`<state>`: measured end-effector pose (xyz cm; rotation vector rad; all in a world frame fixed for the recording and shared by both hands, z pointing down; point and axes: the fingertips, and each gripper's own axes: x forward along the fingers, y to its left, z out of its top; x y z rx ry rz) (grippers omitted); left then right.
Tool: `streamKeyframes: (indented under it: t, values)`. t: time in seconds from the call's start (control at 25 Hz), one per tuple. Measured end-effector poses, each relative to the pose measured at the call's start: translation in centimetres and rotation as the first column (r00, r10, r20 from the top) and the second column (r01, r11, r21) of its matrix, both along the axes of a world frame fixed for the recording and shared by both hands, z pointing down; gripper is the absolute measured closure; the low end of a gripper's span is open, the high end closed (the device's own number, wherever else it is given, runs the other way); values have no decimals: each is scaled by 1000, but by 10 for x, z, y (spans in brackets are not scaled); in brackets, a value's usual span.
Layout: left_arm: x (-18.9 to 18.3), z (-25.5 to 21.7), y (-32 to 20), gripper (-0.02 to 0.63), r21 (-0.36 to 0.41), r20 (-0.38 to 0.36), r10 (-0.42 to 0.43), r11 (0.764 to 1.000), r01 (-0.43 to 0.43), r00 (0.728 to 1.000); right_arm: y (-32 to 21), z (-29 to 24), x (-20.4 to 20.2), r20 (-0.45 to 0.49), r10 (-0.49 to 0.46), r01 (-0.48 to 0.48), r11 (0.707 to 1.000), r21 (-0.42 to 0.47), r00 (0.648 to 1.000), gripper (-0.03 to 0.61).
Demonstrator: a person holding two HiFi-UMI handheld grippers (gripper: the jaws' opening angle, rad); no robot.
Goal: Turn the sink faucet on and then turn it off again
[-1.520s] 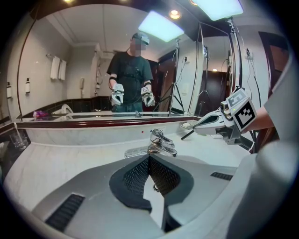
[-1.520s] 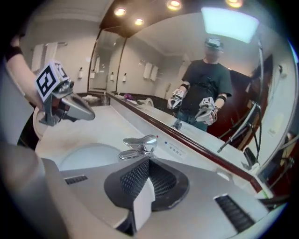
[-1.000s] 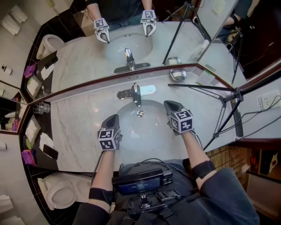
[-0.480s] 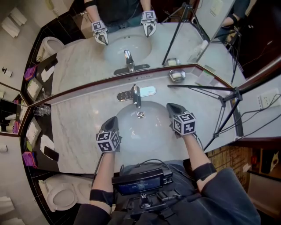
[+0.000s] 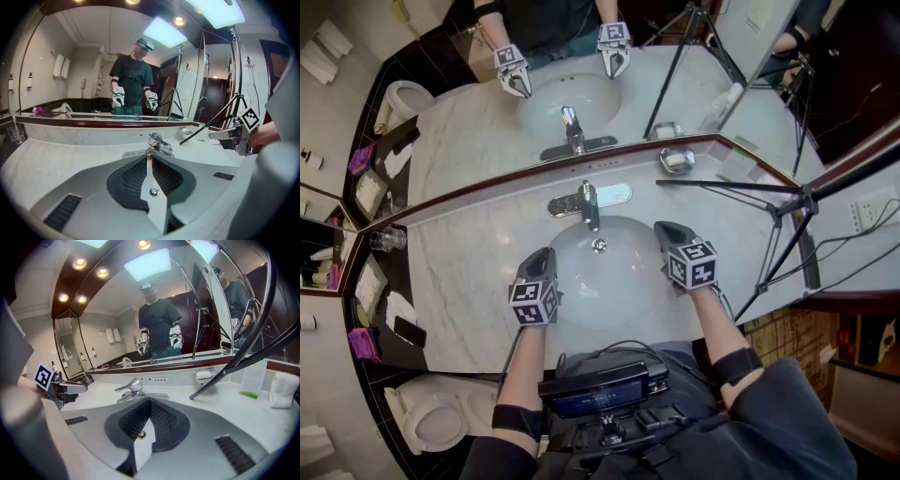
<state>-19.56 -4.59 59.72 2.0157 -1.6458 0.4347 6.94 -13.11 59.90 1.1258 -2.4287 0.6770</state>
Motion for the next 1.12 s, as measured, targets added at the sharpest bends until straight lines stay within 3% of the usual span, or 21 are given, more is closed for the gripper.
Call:
streamKeyframes:
  t: [0.16, 0.24, 0.32, 0.4, 0.56, 0.64, 0.8, 0.96, 1.12]
  values:
    - [16, 5, -11, 527, -5, 114, 118, 993, -118, 986, 1, 4, 3, -2, 2, -2, 1000, -7, 1000, 560]
    - [28, 3, -19, 500, -13, 197, 193, 981, -194, 961, 2, 6, 4, -4, 2, -2, 1000, -10, 1000, 560]
    - [38, 7, -27, 470, -34, 294, 265, 963, -267, 918, 2, 8, 4, -5, 2, -2, 1000, -12, 1000, 560]
    - [47, 13, -37, 430, -56, 421, 342, 934, -352, 840, 3, 10, 5, -6, 4, -4, 1000, -16, 1000, 560]
    - [64, 18, -57, 420, -121, 637, 448, 862, -492, 628, 6, 15, 8, -11, 11, -11, 1000, -23, 1000, 560]
    - [73, 16, -66, 420, -142, 686, 463, 841, -521, 561, 8, 18, 12, -15, 15, -16, 999, -28, 1000, 560]
    - [86, 25, -78, 420, -184, 739, 495, 801, -570, 457, 10, 24, 17, -17, 27, -27, 999, -40, 999, 560]
    - [94, 36, -86, 420, -221, 756, 520, 774, -594, 397, 10, 28, 20, -20, 30, -31, 998, -45, 999, 560]
    - [98, 41, -97, 420, -231, 753, 524, 776, -587, 397, 7, 29, 20, -18, 29, -30, 998, -46, 999, 560]
